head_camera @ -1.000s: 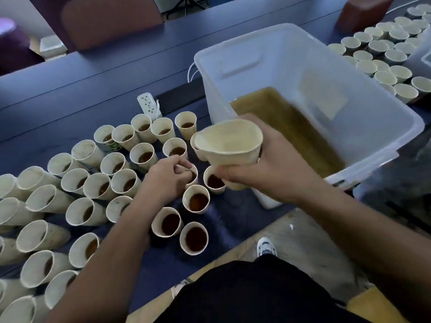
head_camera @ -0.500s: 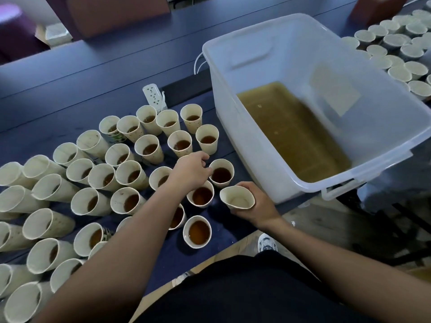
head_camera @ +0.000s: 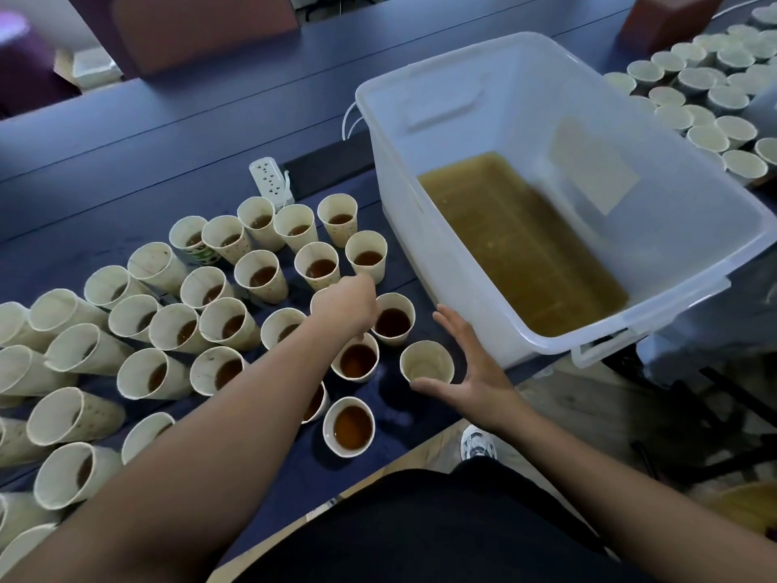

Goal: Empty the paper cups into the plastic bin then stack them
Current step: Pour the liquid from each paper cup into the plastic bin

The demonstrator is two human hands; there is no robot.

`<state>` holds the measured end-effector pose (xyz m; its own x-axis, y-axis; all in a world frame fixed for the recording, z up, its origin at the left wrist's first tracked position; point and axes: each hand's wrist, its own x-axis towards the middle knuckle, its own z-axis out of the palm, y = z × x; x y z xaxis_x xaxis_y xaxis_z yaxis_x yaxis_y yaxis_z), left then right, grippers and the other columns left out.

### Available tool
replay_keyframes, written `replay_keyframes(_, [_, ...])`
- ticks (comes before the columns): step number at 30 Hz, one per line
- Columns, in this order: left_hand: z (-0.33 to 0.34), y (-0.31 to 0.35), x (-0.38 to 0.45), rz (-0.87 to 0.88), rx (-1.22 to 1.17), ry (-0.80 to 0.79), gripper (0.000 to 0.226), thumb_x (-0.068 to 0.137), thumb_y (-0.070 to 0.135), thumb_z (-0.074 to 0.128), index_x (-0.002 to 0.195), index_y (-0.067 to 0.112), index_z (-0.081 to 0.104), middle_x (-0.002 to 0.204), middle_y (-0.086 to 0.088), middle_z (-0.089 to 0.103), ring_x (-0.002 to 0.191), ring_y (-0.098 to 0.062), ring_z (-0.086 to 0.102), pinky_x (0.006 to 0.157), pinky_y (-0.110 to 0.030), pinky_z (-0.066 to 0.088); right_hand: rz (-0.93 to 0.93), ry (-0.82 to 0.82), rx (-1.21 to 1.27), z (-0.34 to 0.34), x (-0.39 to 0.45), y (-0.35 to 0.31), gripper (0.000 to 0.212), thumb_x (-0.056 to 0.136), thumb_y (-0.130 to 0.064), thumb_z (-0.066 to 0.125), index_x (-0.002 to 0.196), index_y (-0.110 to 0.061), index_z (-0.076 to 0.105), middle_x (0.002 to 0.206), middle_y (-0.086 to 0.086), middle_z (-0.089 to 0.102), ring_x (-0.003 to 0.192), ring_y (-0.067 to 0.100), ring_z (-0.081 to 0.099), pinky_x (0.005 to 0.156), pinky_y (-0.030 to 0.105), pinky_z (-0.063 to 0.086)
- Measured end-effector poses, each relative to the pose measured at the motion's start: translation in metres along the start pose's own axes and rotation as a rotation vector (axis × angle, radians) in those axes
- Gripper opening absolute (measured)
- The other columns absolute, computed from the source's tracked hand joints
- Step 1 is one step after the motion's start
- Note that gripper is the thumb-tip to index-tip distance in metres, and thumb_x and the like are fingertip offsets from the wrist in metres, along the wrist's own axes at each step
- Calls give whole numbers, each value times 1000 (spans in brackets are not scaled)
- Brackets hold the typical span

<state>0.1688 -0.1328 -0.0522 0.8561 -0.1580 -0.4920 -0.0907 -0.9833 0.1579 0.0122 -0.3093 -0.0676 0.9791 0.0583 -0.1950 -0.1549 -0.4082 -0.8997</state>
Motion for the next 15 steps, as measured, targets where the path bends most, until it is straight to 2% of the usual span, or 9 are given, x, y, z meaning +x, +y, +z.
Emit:
replay_keyframes(2, [2, 2, -1, -9, 32, 19, 14, 94, 21, 53, 82, 19, 61, 78, -3, 66, 73, -27, 69, 75, -45, 58, -36, 22, -35, -5, -2, -11, 90, 82, -45, 78, 153, -40, 24, 141, -53, 20, 136, -22, 22, 105, 4, 22])
replay_keyframes(4, [2, 4, -2, -12, 60, 41, 12, 94, 17, 54, 85, 17, 62, 76, -3, 63, 73, -26, 65, 66, -39, 53, -55, 35, -59, -6, -1, -19, 80, 88, -44, 72, 153, -41, 25, 138, -57, 19, 135, -22, 23, 109, 11, 24])
replay_keyframes(6, [2, 6, -5, -12, 65, 52, 8, 96, 16, 56, 92, 16, 63, 78, -2, 58, 69, -23, 57, 53, -34, 41, -66, 51, -55, -6, -1, -24, 73, 92, -41, 68, 151, -43, 27, 140, -52, 23, 137, -18, 26, 112, 19, 27])
replay_keyframes(8, [2, 7, -6, -15, 38, 62, 7, 98, 17, 57, 95, 17, 63, 83, -3, 58, 67, -21, 53, 48, -31, 34, -72, 62, -38, -4, -1, -27, 69, 93, -35, 67, 147, -50, 27, 144, -44, 31, 137, -14, 29, 112, 21, 28])
replay_keyframes(11, [1, 6, -8, -8, -23, 87, 11, 97, 19, 59, 88, 15, 64, 85, -5, 63, 70, -22, 58, 53, -32, 40, -83, 67, -66, -2, 0, -29, 66, 93, -31, 67, 142, -55, 29, 137, -49, 33, 131, -21, 30, 105, 11, 27])
replay_keyframes(15, [-7, 4, -12, -12, -109, 120, 31, 93, 18, 61, 64, 15, 51, 74, -8, 60, 64, -23, 55, 57, -37, 44, -99, 91, -104, -1, 3, -34, 64, 93, -30, 68, 140, -52, 31, 129, -55, 31, 126, -26, 30, 96, -2, 25])
